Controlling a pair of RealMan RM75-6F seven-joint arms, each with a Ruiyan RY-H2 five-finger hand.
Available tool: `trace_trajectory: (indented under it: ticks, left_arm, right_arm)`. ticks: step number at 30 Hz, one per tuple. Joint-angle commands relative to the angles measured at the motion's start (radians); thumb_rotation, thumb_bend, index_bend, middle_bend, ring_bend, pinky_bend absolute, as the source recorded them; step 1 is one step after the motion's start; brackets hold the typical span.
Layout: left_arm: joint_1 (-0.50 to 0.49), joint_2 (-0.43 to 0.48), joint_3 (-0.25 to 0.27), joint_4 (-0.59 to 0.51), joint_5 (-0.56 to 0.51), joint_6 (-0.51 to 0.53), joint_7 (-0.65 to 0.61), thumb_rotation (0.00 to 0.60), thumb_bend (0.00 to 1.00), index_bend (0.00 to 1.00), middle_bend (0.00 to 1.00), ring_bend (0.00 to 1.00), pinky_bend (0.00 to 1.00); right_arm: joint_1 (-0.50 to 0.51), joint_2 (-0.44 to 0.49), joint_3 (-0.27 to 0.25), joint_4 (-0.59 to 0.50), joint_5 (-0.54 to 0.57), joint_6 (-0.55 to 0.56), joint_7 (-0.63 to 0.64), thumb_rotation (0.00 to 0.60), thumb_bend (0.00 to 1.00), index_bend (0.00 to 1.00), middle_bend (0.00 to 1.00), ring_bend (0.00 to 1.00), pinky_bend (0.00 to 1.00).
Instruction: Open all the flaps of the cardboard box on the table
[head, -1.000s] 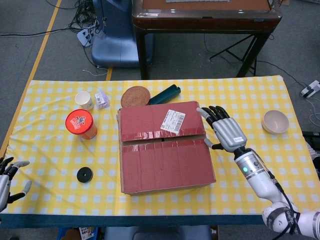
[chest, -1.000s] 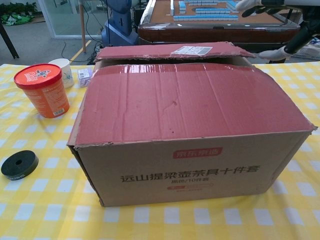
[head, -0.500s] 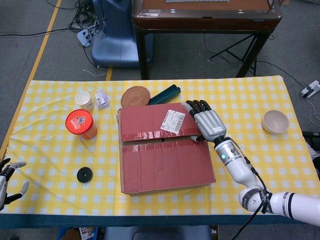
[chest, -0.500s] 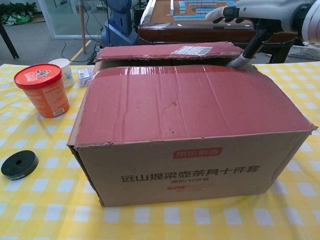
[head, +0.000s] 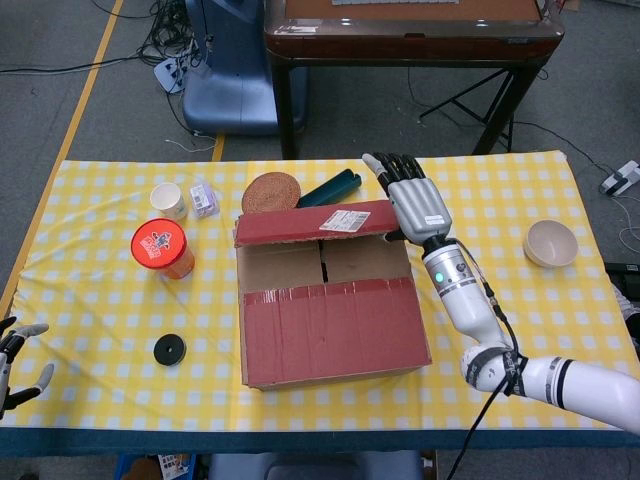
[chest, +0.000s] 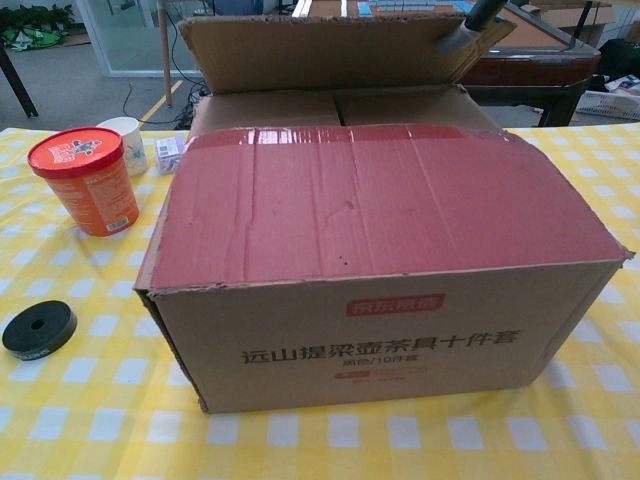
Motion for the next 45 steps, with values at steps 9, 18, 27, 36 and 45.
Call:
trace_trajectory:
  ticks: [9, 18, 27, 36, 45]
  left_arm:
    - [0.009, 0.004, 0.002, 0.003, -0.004, 0.006, -0.003, 0.600, 0.35, 0.33, 0.29, 0.12, 0.00]
    - [0.019, 0.005, 0.004, 0.015, -0.018, 0.003, -0.014, 0.600, 0.35, 0.33, 0.29, 0.12, 0.00]
    - [0.021, 0.004, 0.001, 0.019, -0.021, 0.001, -0.020, 0.600, 0.35, 0.33, 0.29, 0.12, 0.00]
    - [0.008, -0.002, -0.001, 0.004, 0.000, -0.002, -0.009, 0.600, 0.35, 0.33, 0.29, 0.12, 0.00]
    - [0.004, 0.005, 0.007, -0.015, 0.011, -0.010, 0.009, 0.600, 0.35, 0.33, 0.29, 0.12, 0.00]
  right_arm:
    - [0.171, -0.083, 0.090, 0.243, 0.219, -0.008, -0.071, 0.600, 0.16, 0.02, 0.05, 0.00, 0.04]
    - [0.237, -0.163, 0.093, 0.458, 0.365, -0.030, -0.114, 0.600, 0.16, 0.02, 0.05, 0.00, 0.04]
    - [0.196, -0.103, 0.073, 0.385, 0.324, -0.022, -0.097, 0.600, 0.33, 0.02, 0.05, 0.00, 0.04]
    - [0.024, 0.165, -0.024, -0.098, 0.124, -0.015, -0.042, 0.600, 0.40, 0.03, 0.11, 0.00, 0.04]
    - [-0.123, 0.338, -0.114, -0.345, -0.099, -0.086, 0.114, 0.600, 0.96, 0.16, 0.17, 0.03, 0.04]
